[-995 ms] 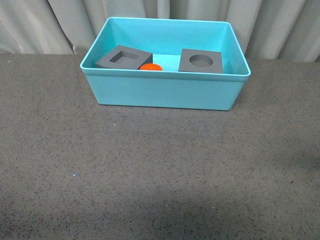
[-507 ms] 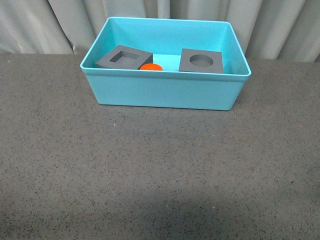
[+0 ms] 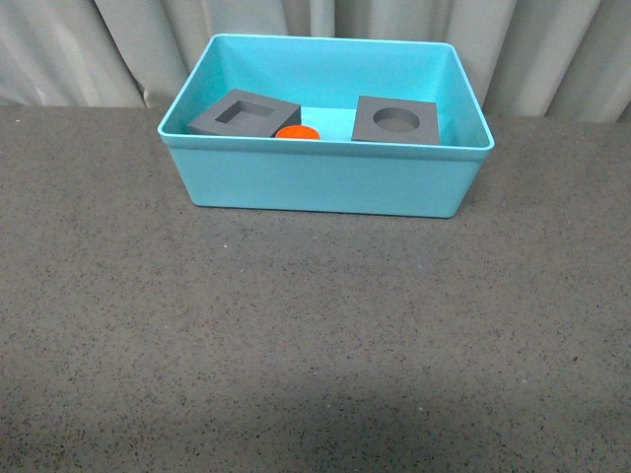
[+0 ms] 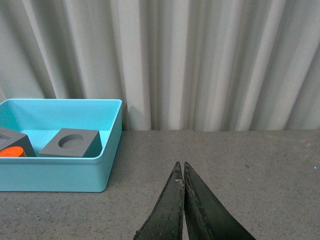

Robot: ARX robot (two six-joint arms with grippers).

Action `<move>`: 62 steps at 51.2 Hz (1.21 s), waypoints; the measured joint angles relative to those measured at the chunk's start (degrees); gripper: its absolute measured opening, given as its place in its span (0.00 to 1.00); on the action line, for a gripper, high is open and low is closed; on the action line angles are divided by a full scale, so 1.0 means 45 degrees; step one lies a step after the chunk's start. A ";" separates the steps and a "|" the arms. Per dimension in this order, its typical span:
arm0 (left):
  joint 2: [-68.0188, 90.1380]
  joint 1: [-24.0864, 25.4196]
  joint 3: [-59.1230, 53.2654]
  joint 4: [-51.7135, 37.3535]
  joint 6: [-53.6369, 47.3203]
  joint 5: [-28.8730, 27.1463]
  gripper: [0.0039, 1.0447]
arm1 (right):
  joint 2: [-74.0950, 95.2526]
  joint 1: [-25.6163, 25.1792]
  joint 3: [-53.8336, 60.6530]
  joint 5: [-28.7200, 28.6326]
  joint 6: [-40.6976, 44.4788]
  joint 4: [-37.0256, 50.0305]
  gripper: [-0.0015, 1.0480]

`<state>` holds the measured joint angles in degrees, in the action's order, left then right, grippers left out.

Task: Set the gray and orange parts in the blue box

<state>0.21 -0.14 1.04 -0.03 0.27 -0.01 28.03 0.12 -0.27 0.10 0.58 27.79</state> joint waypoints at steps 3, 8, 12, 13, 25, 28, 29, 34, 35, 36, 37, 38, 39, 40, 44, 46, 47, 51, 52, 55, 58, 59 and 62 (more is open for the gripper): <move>0.0000 0.0000 0.0005 0.0000 0.0000 0.0000 0.94 | -0.0423 0.0000 0.0005 0.0000 0.0000 -0.0398 0.01; 0.0005 0.0000 0.0005 0.0000 0.0000 0.0000 0.94 | -0.1209 0.0000 0.0005 -0.0005 0.0000 -0.1127 0.01; 0.0000 0.0000 0.0005 0.0000 0.0000 0.0000 0.94 | -0.1763 0.0000 0.0005 -0.0005 0.0000 -0.1690 0.01; 0.0000 0.0000 0.0000 0.0000 0.0000 0.0000 0.94 | -0.1860 0.0000 0.0005 -0.0005 0.0000 -0.1778 0.01; 0.0000 0.0000 0.0000 0.0000 0.0000 0.0000 0.94 | -0.2963 0.0000 0.0005 -0.0010 0.0000 -0.2861 0.01; 0.0000 0.0000 0.0005 0.0000 0.0000 0.0000 0.94 | -0.3157 0.0000 0.0005 -0.0010 0.0000 -0.3055 0.01; 0.0000 0.0000 0.0000 0.0000 0.0000 0.0000 0.94 | -0.3230 0.0000 0.0005 -0.0010 0.0000 -0.3133 0.01; 0.0000 0.0000 0.0000 0.0000 0.0000 0.0000 0.94 | -0.3512 0.0000 0.0005 -0.0010 0.0000 -0.3410 0.01; 0.0000 0.0000 0.0005 0.0000 0.0000 0.0000 0.94 | -0.3575 0.0000 0.0005 -0.0010 0.0000 -0.3478 0.01; 0.0000 0.0000 0.0005 0.0000 0.0000 0.0000 0.94 | -0.3609 0.0000 0.0005 -0.0010 0.0000 -0.3512 0.01; 0.0000 0.0000 0.0000 0.0000 0.0000 0.0000 0.94 | -0.3672 0.0000 0.0005 -0.0010 0.0000 -0.3570 0.01; 0.0000 0.0000 0.0005 0.0000 0.0000 0.0000 0.94 | -0.3730 0.0000 0.0005 -0.0010 0.0000 -0.3628 0.01; 0.0000 0.0000 0.0005 0.0000 0.0000 0.0000 0.94 | -0.3764 0.0000 0.0005 -0.0010 0.0000 -0.3662 0.01; 0.0005 0.0000 0.0000 0.0000 0.0000 0.0000 0.94 | -0.3823 0.0000 0.0005 -0.0010 0.0000 -0.3721 0.01; 0.0000 0.0000 0.0005 0.0000 -0.0005 0.0000 0.94 | -0.4036 0.0000 0.0005 -0.0010 0.0000 -0.3939 0.01; 0.0000 0.0000 0.0005 0.0000 0.0000 0.0000 0.94 | -0.4813 0.0000 -0.0010 -0.0015 0.0000 -0.4998 0.01; 0.0000 0.0000 0.0005 0.0000 0.0000 0.0000 0.94 | -0.5285 0.0000 -0.0005 -0.0049 0.0005 -0.5605 0.01; 0.0005 0.0000 0.0005 0.0000 -0.0005 -0.0010 0.94 | -0.6076 0.0000 -0.0005 -0.0049 0.0005 -0.6091 0.01; 0.0000 0.0000 0.0005 0.0000 0.0000 -0.0010 0.94 | -0.6120 0.0000 -0.0005 -0.0049 0.0005 -0.6096 0.01; 0.0000 0.0000 0.0000 0.0000 0.0000 0.0000 0.94 | -0.6164 0.0000 -0.0005 -0.0044 0.0010 -0.6139 0.08; 0.0000 0.0000 0.0005 0.0000 0.0000 0.0000 0.94 | -0.6164 0.0000 -0.0005 -0.0044 0.0005 -0.6154 0.20; 0.0000 0.0000 0.0000 0.0000 0.0000 0.0000 0.94 | -0.6164 0.0000 -0.0005 -0.0044 0.0005 -0.6154 0.23; 0.0000 0.0000 0.0005 0.0000 0.0000 0.0000 0.94 | -0.6164 0.0000 -0.0005 -0.0044 0.0005 -0.6154 0.35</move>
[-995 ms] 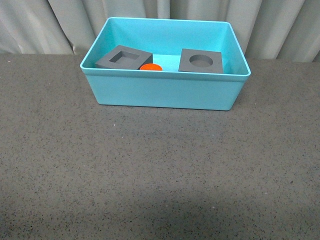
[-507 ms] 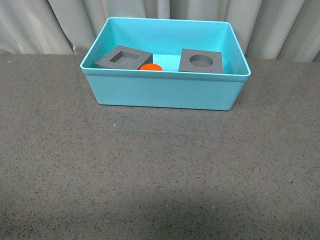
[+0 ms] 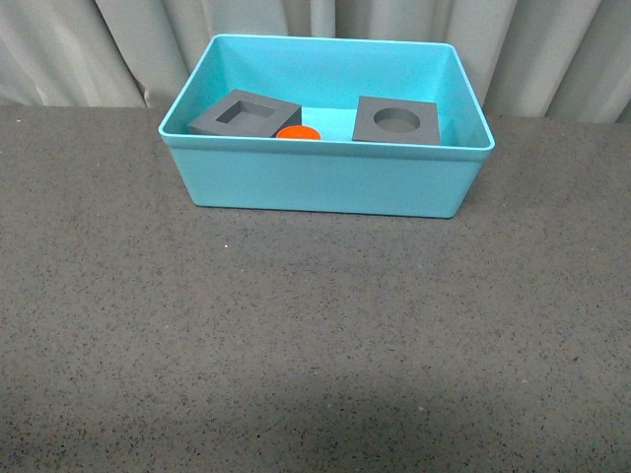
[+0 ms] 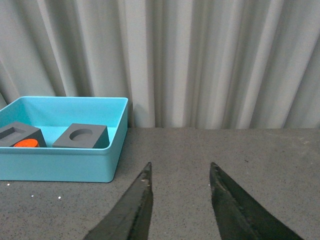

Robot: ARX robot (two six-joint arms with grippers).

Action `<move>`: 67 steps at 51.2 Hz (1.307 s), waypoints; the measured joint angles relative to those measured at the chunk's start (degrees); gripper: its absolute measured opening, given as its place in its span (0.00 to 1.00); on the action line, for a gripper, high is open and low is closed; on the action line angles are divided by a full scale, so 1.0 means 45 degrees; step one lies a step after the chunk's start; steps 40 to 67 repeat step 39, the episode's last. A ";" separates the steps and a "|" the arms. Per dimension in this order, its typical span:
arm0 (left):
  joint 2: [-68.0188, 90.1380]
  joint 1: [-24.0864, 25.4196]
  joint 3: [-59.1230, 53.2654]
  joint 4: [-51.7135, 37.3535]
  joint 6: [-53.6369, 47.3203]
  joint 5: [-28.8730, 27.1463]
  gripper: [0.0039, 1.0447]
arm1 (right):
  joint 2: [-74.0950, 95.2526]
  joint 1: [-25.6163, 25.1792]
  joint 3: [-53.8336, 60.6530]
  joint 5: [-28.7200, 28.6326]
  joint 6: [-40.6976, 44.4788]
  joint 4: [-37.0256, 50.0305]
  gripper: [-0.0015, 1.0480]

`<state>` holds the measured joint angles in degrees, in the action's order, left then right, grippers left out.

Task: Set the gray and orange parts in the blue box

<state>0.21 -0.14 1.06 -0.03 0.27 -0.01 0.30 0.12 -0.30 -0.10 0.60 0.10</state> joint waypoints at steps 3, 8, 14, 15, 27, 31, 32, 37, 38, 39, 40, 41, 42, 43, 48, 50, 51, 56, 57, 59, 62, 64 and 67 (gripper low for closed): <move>0.0000 0.0000 0.0000 0.0000 0.0000 -0.0005 0.94 | -0.0015 0.0000 0.0000 0.0000 0.0000 0.0000 0.44; 0.0000 0.0000 -0.0005 0.0000 0.0000 0.0000 0.94 | -0.0015 0.0000 0.0000 0.0000 0.0000 0.0000 0.57; 0.0000 0.0000 0.0000 0.0000 0.0000 -0.0005 0.94 | -0.0015 0.0000 0.0000 0.0000 0.0000 0.0000 0.74; 0.0000 0.0000 -0.0005 0.0000 0.0000 -0.0005 0.94 | -0.0015 0.0000 0.0000 0.0000 0.0000 0.0000 0.78; 0.0000 0.0000 0.0000 0.0000 0.0000 0.0000 0.94 | -0.0015 0.0000 0.0000 0.0000 -0.0005 0.0000 0.91; 0.0000 0.0000 -0.0005 0.0000 0.0000 0.0000 0.94 | -0.0015 0.0000 0.0000 0.0000 -0.0005 0.0000 0.91; 0.0000 0.0000 -0.0005 0.0000 -0.0005 0.0000 0.94 | -0.0015 0.0000 0.0000 0.0000 -0.0005 0.0000 0.91; 0.0000 0.0000 -0.0005 0.0000 0.0000 -0.0005 0.94 | -0.0015 0.0000 0.0000 0.0000 -0.0005 0.0000 0.91; 0.0000 0.0000 0.0000 0.0000 0.0000 0.0000 0.94 | -0.0015 0.0000 0.0000 0.0000 -0.0005 0.0000 0.91; 0.0000 0.0000 0.0000 0.0000 0.0000 -0.0005 0.94 | -0.0015 0.0000 0.0000 0.0000 -0.0005 0.0000 0.91; 0.0000 0.0000 0.0000 0.0000 0.0000 -0.0005 0.94 | -0.0015 0.0000 0.0000 0.0000 -0.0005 0.0000 0.91; 0.0000 0.0000 0.0000 0.0000 0.0000 -0.0005 0.94 | -0.0015 0.0000 0.0000 0.0000 -0.0005 0.0000 0.91; 0.0000 0.0000 0.0000 0.0000 0.0000 -0.0005 0.94 | -0.0015 0.0000 0.0000 0.0000 -0.0005 0.0000 0.91; 0.0000 0.0000 0.0000 0.0000 0.0000 -0.0005 0.94 | -0.0015 0.0000 0.0000 0.0000 -0.0005 0.0000 0.91; 0.0000 0.0000 0.0000 0.0000 0.0000 -0.0005 0.94 | -0.0015 0.0000 0.0000 0.0000 -0.0005 0.0000 0.91; 0.0000 0.0000 0.0000 0.0000 0.0000 -0.0005 0.94 | -0.0015 0.0000 0.0000 0.0000 -0.0005 0.0000 0.91; 0.0000 0.0000 0.0000 0.0000 0.0000 -0.0005 0.94 | -0.0015 0.0000 0.0000 0.0000 -0.0005 0.0000 0.91; 0.0000 0.0000 0.0000 0.0000 0.0000 -0.0005 0.94 | -0.0015 0.0000 0.0000 0.0000 -0.0005 0.0000 0.91; 0.0000 0.0000 0.0000 0.0000 0.0000 -0.0005 0.94 | -0.0015 0.0000 0.0000 0.0000 -0.0005 0.0000 0.91; 0.0000 0.0000 0.0000 0.0000 0.0000 -0.0005 0.94 | -0.0015 0.0000 0.0000 0.0000 -0.0005 0.0000 0.91; 0.0000 0.0000 0.0000 0.0000 0.0000 -0.0005 0.94 | -0.0015 0.0000 0.0000 0.0000 -0.0005 0.0000 0.91; 0.0000 0.0000 0.0000 0.0000 0.0000 -0.0005 0.94 | -0.0015 0.0000 0.0000 0.0000 -0.0005 0.0000 0.91; 0.0000 0.0000 0.0000 0.0000 0.0000 -0.0005 0.94 | -0.0015 0.0000 0.0000 0.0000 -0.0005 0.0000 0.91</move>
